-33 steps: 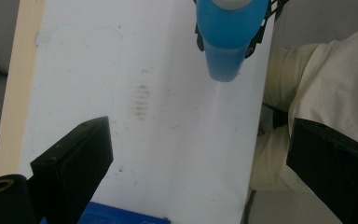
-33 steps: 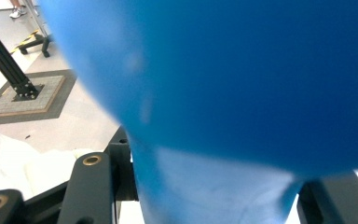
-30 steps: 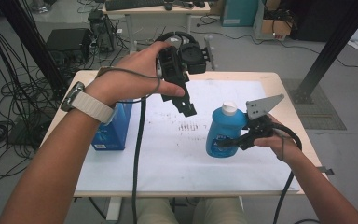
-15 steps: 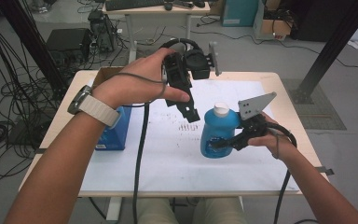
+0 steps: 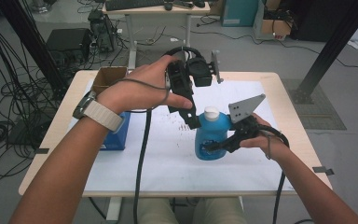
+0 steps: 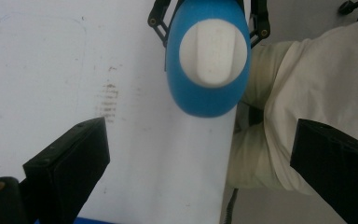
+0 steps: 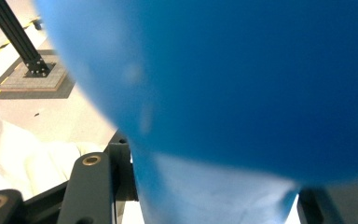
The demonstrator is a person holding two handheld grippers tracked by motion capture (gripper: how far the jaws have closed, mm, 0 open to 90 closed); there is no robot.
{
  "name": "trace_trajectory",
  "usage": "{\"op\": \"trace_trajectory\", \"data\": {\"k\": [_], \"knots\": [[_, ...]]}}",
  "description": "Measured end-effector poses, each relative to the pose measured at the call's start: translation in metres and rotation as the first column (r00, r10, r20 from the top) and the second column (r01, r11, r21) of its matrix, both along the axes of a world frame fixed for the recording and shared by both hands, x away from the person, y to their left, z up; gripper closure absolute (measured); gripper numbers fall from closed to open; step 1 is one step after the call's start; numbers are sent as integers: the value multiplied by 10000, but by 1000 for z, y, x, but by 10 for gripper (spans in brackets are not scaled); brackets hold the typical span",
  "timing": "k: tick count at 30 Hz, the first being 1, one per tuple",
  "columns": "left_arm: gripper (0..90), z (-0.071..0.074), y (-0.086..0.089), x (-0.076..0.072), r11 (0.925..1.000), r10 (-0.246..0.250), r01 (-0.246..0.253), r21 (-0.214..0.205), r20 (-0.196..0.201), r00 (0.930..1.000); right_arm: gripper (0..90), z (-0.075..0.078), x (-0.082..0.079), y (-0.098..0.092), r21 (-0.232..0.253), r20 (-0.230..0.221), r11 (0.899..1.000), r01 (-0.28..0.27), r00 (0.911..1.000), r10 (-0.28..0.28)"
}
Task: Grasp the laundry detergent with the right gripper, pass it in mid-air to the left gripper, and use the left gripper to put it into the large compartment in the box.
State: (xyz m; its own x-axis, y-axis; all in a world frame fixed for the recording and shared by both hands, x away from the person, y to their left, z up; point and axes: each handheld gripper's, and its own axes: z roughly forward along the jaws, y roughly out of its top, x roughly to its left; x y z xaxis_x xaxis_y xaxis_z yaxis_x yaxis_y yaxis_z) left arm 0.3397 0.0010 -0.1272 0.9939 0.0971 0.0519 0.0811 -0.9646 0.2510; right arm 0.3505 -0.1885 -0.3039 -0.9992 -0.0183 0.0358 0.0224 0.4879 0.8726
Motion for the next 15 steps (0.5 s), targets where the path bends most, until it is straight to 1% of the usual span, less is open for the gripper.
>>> {"op": "trace_trajectory", "data": {"k": [3, 6, 11, 15], "knots": [[49, -3, -2, 0, 10000, -64, 64, 55, -84, 9999, 430, -1, 1, 2, -31, 56, 10000, 55, 10000, -55], [49, -6, -3, 0, 9999, -54, 56, 85, -134, 9999, 430, -1, 2, 4, -105, 80, 9999, -15, 10000, 16], [49, -8, -4, 1, 10000, -26, 26, 16, -116, 9999, 430, -2, 3, 8, -221, 95, 9998, 31, 10000, -29], [49, -12, -6, 2, 10000, -68, 68, 25, -192, 9998, 430, -3, 4, 10, -235, 102, 9997, 10, 9999, -8]]}}
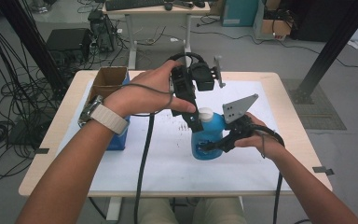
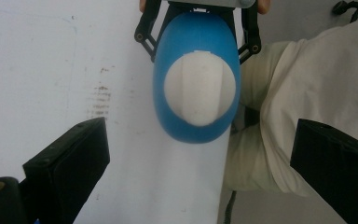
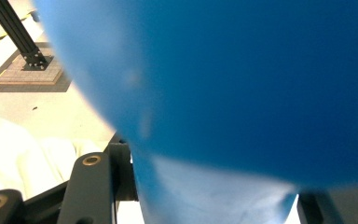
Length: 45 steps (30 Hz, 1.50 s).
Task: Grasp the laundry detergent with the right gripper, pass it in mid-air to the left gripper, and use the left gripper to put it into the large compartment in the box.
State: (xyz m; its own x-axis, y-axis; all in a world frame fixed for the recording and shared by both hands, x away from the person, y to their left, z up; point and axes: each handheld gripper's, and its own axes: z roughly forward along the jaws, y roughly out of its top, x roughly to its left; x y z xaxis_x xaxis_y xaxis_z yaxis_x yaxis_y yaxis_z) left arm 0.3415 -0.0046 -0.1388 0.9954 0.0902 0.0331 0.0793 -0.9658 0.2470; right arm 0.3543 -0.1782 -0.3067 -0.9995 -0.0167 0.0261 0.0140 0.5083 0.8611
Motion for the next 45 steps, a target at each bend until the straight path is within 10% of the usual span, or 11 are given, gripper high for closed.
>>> {"op": "trace_trajectory", "data": {"k": [45], "knots": [[69, -9, -5, 5, 9997, -39, 41, 225, -59, 10000, 430, 6, 1, 16, -147, -66, 9995, -265, 9996, 264]]}}
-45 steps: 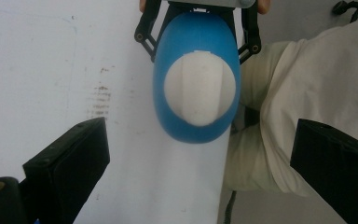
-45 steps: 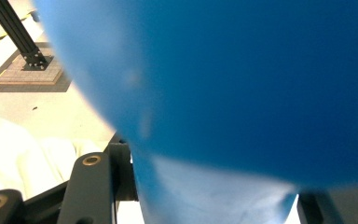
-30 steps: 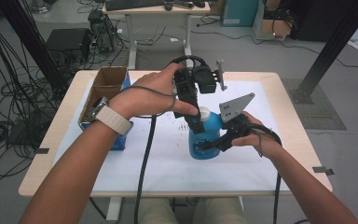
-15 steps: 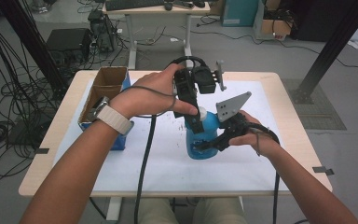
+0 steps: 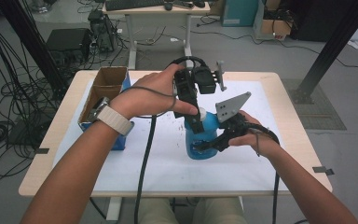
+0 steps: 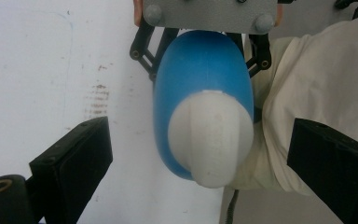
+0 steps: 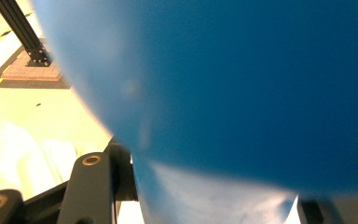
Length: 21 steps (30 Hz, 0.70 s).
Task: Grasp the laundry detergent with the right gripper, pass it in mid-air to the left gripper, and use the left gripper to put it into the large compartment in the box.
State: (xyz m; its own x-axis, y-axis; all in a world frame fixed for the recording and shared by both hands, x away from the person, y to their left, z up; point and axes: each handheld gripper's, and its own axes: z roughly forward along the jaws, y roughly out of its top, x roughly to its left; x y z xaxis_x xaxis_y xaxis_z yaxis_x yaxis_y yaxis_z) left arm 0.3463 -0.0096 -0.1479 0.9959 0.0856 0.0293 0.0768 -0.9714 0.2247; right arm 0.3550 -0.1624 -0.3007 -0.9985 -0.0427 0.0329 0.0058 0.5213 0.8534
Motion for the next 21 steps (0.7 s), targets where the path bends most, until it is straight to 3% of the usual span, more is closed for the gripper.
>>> {"op": "trace_trajectory", "data": {"k": [21], "knots": [[70, 0, 0, 1, 10000, 51, -50, 51, -33, 10000, 430, -2, 1, 1, -37, 5, 10000, -43, 10000, 43]]}}
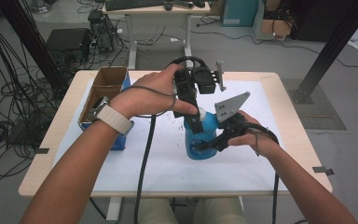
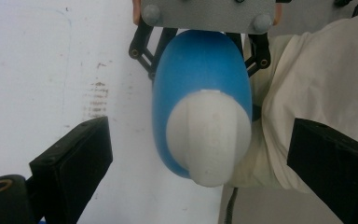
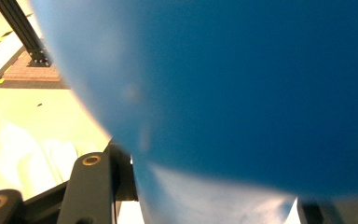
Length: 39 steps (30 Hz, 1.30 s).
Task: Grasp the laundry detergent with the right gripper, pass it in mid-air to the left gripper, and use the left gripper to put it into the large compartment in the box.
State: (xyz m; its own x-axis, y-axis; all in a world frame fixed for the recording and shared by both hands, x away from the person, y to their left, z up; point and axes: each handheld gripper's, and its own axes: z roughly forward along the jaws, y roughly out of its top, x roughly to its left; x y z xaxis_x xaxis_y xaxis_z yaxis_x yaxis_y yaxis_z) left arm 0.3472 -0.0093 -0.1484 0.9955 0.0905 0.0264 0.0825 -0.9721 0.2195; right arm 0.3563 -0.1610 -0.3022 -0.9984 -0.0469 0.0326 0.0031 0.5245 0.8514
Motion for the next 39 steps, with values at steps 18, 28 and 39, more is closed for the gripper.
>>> {"op": "trace_trajectory", "data": {"k": [18, 28, 39], "knots": [[70, 1, -1, 0, 10000, 5, -5, -64, 26, 10000, 430, 1, 0, -2, 66, -136, 9999, 82, 9999, -81], [70, -1, -1, 0, 9996, 0, 0, -291, -12, 10000, 430, -1, 0, -3, 135, -43, 9998, 153, 9999, -152], [70, -1, -2, 0, 9996, -20, 20, -272, -7, 10000, 430, -1, 2, -4, 190, 20, 9998, 116, 9999, -117]]}}
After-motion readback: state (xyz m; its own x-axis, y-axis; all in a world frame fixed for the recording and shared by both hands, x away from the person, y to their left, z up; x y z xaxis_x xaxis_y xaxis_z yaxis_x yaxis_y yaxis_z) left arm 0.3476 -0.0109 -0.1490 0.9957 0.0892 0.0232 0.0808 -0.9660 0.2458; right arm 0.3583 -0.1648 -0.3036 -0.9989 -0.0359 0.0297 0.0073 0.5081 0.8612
